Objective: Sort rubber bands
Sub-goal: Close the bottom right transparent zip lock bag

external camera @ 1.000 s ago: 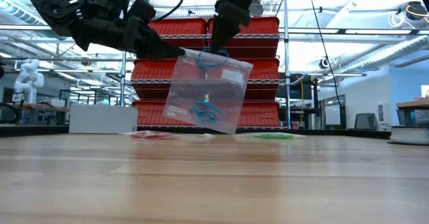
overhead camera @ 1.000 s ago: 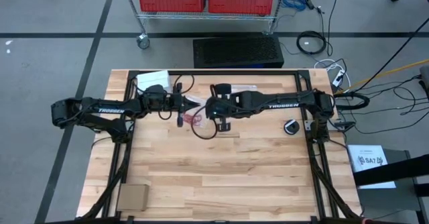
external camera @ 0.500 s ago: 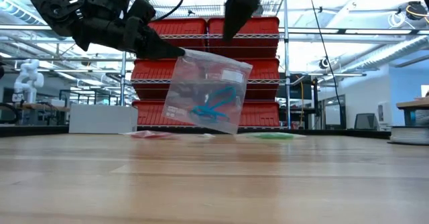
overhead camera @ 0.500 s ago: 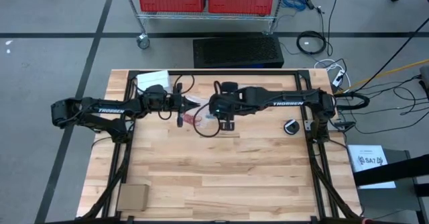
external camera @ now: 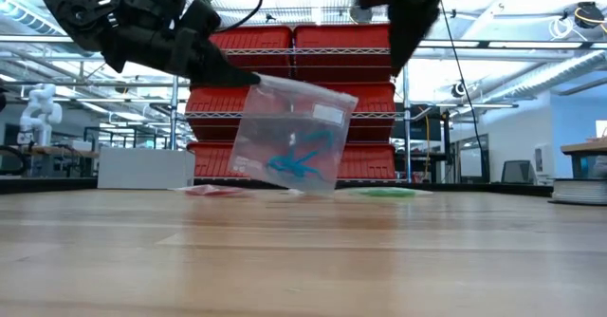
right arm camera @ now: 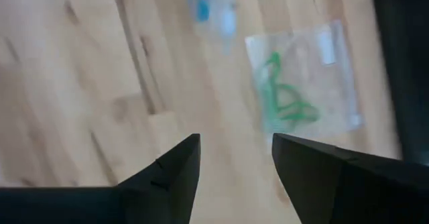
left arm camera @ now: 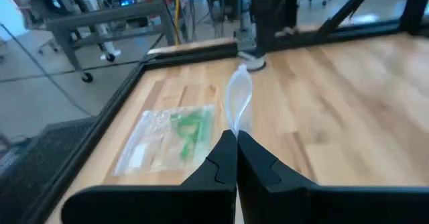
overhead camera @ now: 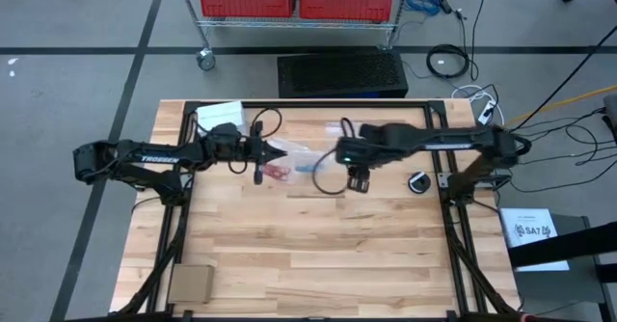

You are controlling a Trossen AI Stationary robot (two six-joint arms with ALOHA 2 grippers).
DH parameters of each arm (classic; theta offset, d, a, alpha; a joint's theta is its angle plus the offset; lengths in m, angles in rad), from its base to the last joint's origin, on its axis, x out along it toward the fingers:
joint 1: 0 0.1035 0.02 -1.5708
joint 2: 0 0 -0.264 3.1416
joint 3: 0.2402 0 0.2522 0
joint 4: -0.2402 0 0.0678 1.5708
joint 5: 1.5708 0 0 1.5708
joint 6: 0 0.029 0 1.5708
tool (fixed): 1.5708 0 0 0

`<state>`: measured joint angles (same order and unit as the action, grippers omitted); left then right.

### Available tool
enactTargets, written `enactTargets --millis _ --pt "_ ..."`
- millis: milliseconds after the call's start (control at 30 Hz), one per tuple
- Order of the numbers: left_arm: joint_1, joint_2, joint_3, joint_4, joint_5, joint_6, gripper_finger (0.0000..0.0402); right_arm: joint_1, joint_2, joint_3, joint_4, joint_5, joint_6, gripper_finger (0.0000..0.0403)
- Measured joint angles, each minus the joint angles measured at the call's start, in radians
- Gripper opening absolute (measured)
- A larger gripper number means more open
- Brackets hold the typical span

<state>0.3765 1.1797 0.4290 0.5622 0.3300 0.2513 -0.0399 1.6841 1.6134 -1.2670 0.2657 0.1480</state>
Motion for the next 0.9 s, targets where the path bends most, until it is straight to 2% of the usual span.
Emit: enactTargets --millis 67,200,367,533,700,900 --pt "-0.014 0.000 0.001 -0.021 -0.029 0.023 0.0000 0.006 -0.085 -0.123 0.097 -0.021 0.057 0.0181" --pt "-0.081 0.002 0.055 -0.180 -0.143 0.089 0.0000 0.053 -0.230 -0.338 0.300 -0.031 0.226 0.0181" --pt "-0.196 0.057 0.130 -0.245 -0.264 0.098 0.0000 0.136 -0.326 -0.549 0.525 -0.037 0.445 0.0181" --pt "-0.277 0.154 0.196 -0.240 -0.272 0.081 0.0009 0.196 -0.336 -0.706 0.713 -0.038 0.660 0.0180" --pt "-0.330 0.264 0.276 -0.227 -0.221 0.039 0.0044 0.249 -0.311 -0.794 0.867 -0.037 0.772 0.0175" --pt "-0.353 0.360 0.364 -0.230 -0.204 -0.045 0.0091 0.306 -0.299 -0.803 0.852 -0.033 0.814 0.0131"
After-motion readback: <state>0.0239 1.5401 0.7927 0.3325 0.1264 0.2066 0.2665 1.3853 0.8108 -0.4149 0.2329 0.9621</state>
